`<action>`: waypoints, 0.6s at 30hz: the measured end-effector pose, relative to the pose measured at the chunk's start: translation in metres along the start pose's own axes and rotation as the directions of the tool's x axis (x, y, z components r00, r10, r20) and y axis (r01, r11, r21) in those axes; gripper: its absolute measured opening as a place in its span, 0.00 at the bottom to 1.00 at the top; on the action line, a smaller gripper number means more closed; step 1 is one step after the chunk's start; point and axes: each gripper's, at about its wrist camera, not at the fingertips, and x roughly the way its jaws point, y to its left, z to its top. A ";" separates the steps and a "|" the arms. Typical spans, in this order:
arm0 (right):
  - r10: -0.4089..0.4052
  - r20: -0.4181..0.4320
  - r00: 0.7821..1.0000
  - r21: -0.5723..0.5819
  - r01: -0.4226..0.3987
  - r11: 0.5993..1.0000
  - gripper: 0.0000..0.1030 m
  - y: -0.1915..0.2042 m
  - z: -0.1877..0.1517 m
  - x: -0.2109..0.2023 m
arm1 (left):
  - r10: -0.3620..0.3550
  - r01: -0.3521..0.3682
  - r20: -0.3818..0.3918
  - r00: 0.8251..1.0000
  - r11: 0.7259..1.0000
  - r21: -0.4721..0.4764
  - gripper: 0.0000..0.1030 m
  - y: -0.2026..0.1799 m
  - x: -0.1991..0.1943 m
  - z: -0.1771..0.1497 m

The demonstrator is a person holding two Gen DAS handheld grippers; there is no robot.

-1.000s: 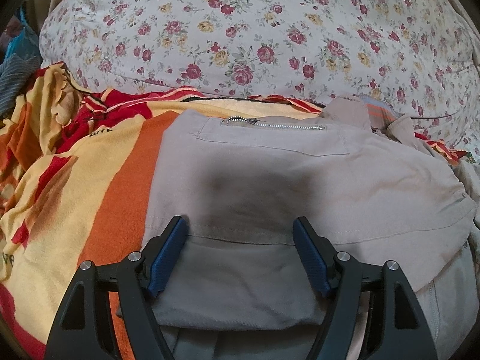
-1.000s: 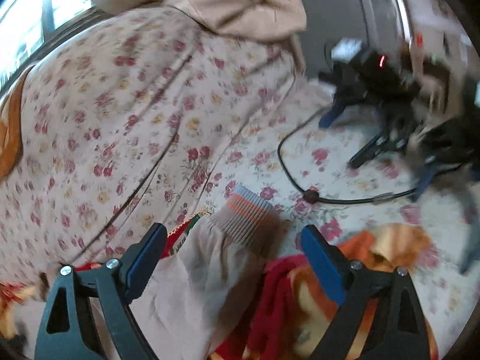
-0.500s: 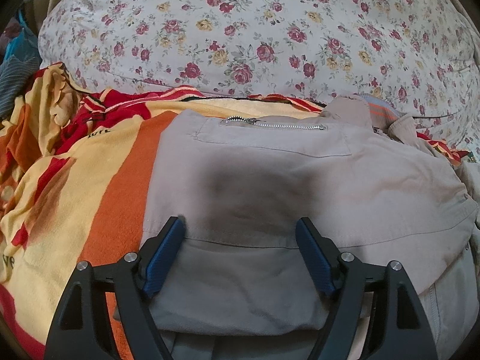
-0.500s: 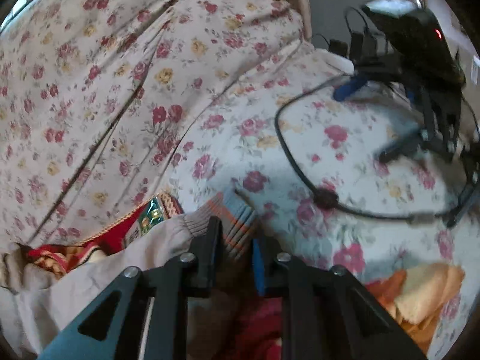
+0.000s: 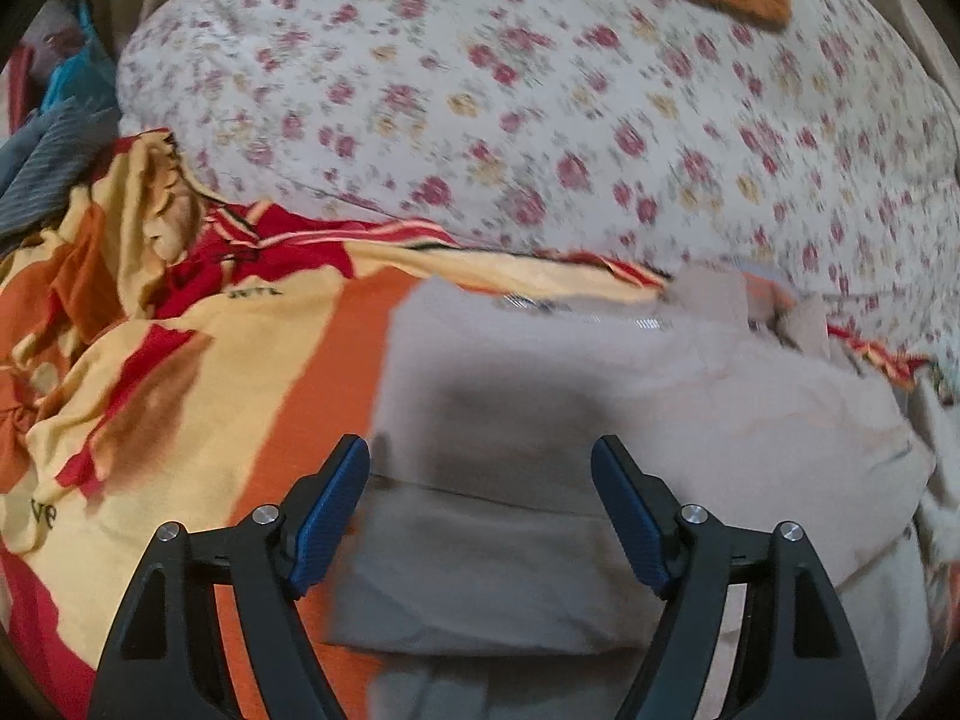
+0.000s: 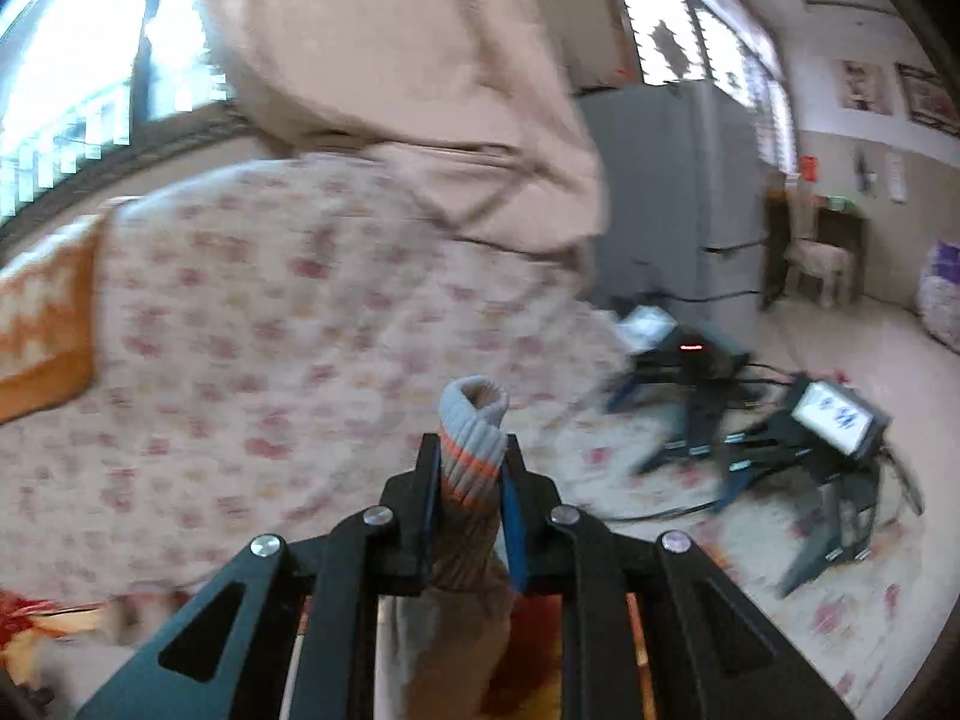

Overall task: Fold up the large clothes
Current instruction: 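Lift the gripped sleeve cuff up off the bed with the right gripper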

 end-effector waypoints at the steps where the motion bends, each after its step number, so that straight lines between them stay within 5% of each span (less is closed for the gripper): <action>1: 0.059 -0.005 0.998 -0.009 -0.059 0.998 0.18 0.027 -0.006 -0.006 | 0.002 -0.002 0.004 1.000 1.000 -0.024 0.65 0.007 -0.001 0.003; 5: 0.262 -0.071 0.963 -0.069 -0.266 0.961 0.18 0.131 -0.038 -0.020 | 0.076 -0.073 0.024 0.997 0.991 -0.116 0.65 0.046 -0.004 0.018; 8: 0.398 -0.155 0.904 -0.099 -0.415 0.904 0.18 0.220 -0.075 -0.021 | 0.144 -0.136 0.028 0.989 0.972 -0.194 0.64 0.078 -0.007 0.026; 15: 0.513 -0.372 0.774 -0.155 -0.597 0.787 0.18 0.370 -0.202 -0.011 | 0.157 -0.143 0.037 0.987 0.959 -0.245 0.64 0.106 -0.011 0.033; 18: 0.511 -0.475 0.716 -0.159 -0.641 0.751 0.21 0.390 -0.253 0.005 | 0.129 -0.122 0.013 0.992 0.963 -0.242 0.64 0.103 -0.003 0.032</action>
